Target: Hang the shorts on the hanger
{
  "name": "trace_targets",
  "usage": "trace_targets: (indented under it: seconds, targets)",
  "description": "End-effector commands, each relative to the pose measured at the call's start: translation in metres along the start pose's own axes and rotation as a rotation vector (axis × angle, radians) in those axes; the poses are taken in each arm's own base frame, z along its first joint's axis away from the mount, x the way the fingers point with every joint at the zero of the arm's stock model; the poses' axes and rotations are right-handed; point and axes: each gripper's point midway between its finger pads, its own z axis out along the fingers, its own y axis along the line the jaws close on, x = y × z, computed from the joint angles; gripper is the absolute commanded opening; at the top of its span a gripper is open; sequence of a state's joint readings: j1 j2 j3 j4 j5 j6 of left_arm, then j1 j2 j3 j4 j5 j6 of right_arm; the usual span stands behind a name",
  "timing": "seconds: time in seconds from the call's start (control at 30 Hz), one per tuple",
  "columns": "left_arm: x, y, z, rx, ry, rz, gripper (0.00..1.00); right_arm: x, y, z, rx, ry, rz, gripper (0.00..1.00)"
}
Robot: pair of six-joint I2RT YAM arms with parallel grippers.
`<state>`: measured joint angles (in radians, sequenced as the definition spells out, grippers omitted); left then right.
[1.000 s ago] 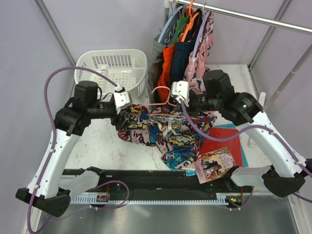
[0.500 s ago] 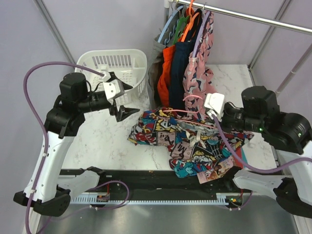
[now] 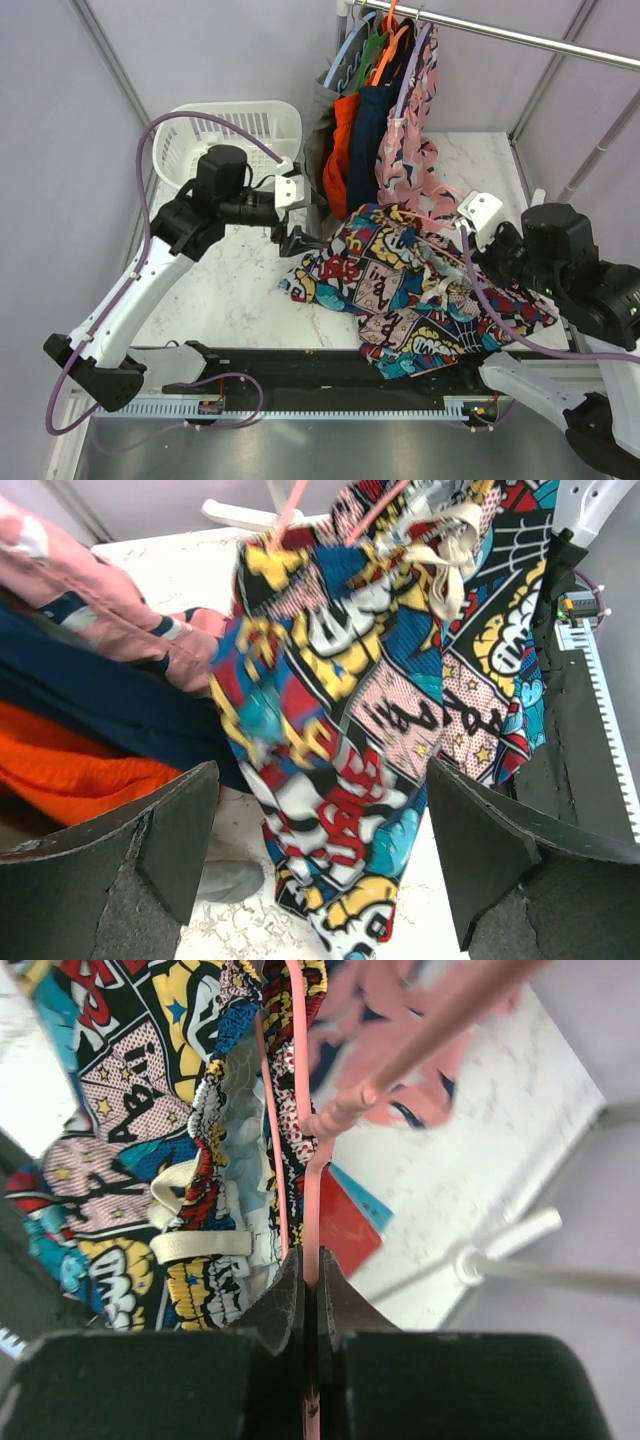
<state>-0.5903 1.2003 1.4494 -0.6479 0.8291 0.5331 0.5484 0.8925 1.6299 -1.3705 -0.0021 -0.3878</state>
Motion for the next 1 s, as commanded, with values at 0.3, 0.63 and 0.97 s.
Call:
trace_targets:
  seconds: [0.3,0.63,0.97]
  targets:
    - [0.002,-0.017,0.014,0.046,-0.038,-0.024,0.9,0.073,-0.077,-0.038,0.524,0.347,0.104,0.0]
    - [-0.008,-0.025,0.02,0.067,-0.069,-0.111,0.89,0.003,-0.158,-0.021,0.816,0.274,0.371,0.0]
    - [-0.003,-0.038,0.013,0.07,-0.085,-0.123,0.89,-0.047,-0.219,-0.029,0.945,0.15,0.431,0.0]
